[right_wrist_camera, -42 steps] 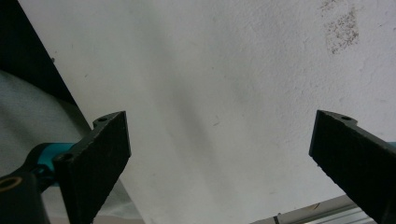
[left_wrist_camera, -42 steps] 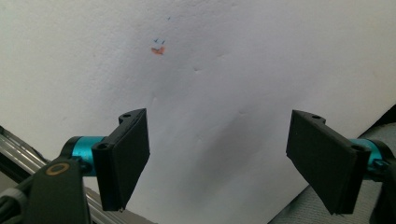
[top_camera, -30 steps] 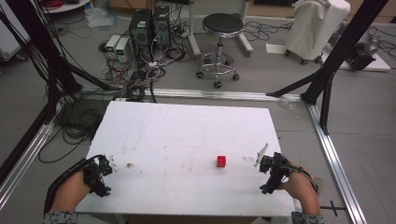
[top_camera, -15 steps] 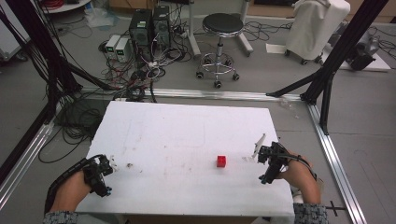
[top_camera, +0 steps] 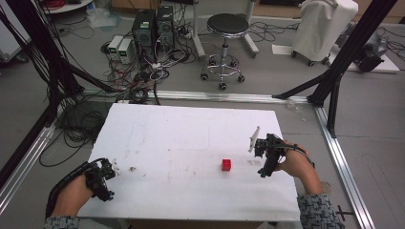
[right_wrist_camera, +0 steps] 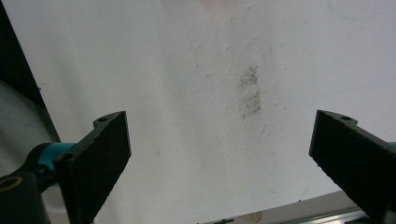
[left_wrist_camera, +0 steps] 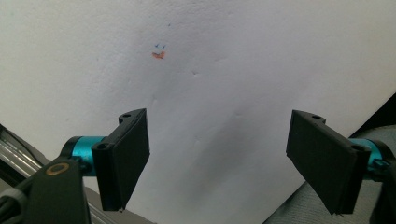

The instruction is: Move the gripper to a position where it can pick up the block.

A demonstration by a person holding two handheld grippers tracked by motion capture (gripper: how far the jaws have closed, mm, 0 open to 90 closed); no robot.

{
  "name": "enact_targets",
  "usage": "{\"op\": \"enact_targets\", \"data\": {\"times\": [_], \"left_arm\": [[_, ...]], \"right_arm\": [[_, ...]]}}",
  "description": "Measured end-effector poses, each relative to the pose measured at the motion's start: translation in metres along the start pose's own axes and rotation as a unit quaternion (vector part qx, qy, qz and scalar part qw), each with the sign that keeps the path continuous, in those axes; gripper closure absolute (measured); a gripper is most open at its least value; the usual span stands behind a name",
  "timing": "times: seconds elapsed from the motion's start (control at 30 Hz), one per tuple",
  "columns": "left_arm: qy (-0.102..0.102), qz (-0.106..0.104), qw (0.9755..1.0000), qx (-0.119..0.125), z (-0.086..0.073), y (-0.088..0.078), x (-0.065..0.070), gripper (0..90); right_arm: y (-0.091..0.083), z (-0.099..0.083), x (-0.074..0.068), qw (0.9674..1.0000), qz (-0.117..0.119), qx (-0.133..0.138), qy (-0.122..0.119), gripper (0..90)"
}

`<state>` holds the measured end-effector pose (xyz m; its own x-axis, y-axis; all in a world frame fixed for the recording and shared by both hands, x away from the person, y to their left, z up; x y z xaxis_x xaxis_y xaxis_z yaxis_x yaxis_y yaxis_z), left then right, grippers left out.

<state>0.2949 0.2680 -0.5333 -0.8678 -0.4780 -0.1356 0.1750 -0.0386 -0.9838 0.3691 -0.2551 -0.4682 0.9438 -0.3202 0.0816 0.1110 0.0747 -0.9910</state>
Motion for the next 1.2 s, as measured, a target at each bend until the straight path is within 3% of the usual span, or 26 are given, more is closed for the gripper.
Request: {"op": "enact_targets", "data": {"times": [0.2, 0.5, 0.77, 0.97, 1.2], "left_arm": [[0.003, 0.001, 1.0, 0.002, 0.002, 0.0, 0.001, 21.7], [0.001, 0.001, 1.0, 0.005, 0.001, -0.001, 0.001, 21.6], [0.002, -0.001, 1.0, 0.004, 0.002, 0.0, 0.001, 21.7], [0.002, 0.0, 1.0, 0.004, 0.002, 0.001, 0.001, 21.6], [0.002, -0.003, 1.0, 0.006, 0.002, 0.0, 0.001, 21.7]], "right_arm": [[-0.008, 0.017, 0.007, 1.0, -0.003, 0.006, -0.007, 4.7], [-0.006, 0.036, 0.012, 0.9996, -0.001, -0.005, -0.027, 4.7], [0.004, 0.051, 0.017, 0.9995, 0.0, -0.003, -0.032, 4.7], [0.016, 0.062, 0.017, 0.9986, -0.002, -0.011, -0.052, 4.7], [0.034, 0.081, 0.012, 0.9955, -0.002, -0.02, -0.093, 4.7]]}}
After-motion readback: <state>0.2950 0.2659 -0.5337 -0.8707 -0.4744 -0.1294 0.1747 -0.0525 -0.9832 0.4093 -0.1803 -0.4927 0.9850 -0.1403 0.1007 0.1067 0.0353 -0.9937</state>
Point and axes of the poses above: each handheld gripper's, and its own axes: y roughly forward along the jaws, z roughly out of its top, x roughly to its right, the point moved 5 cm from there along y, roughly forward along the jaws, and after that the axes turned 5 degrees about y, right-handed, at the moved point
